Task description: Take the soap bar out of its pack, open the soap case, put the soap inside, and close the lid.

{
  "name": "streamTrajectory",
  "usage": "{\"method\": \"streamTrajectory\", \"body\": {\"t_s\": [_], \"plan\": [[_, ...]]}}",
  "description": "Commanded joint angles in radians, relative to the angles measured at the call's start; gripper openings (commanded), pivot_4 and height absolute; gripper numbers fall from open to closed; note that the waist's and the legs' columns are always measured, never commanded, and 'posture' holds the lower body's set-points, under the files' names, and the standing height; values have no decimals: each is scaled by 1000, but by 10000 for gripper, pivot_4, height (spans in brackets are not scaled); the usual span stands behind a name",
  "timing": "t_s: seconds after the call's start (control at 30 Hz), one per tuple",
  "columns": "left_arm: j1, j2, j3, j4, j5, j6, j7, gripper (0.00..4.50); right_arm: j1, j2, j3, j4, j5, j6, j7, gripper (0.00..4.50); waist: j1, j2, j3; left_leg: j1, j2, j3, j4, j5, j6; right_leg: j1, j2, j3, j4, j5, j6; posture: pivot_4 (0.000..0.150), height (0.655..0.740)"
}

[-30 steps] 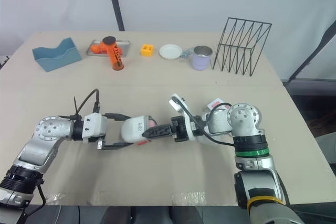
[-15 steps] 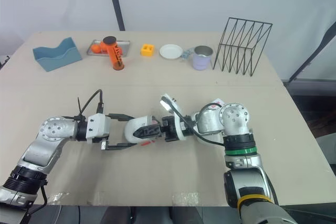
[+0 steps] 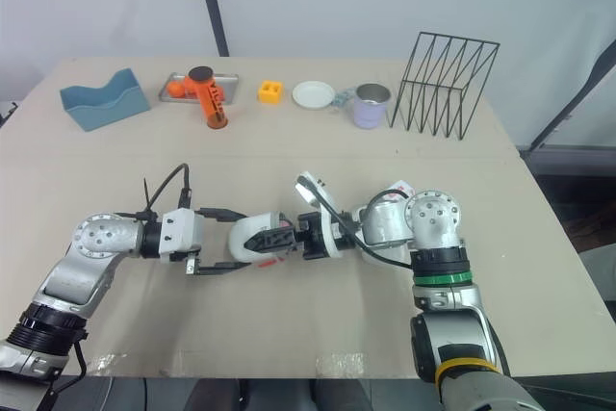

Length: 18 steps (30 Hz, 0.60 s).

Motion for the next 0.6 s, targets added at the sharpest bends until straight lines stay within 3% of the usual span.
{"method": "streamTrajectory", "body": {"t_s": [0.03,0.6], "plan": [[-19,1,13,-11,-10,-19,1,35863,-3,-11,-19,-4,32,-1,6,44296,0,0,0,0,0,0,0,0,0,0,0,0,0,0,0,1500,7400],[-23,0,14,-10,-11,-9,8,35863,13,-8,-5,-14,30,-1,14,44296,0,0,0,0,0,1,-1,0,0,-1,0,1,0,0,0,1500,7400]]}}
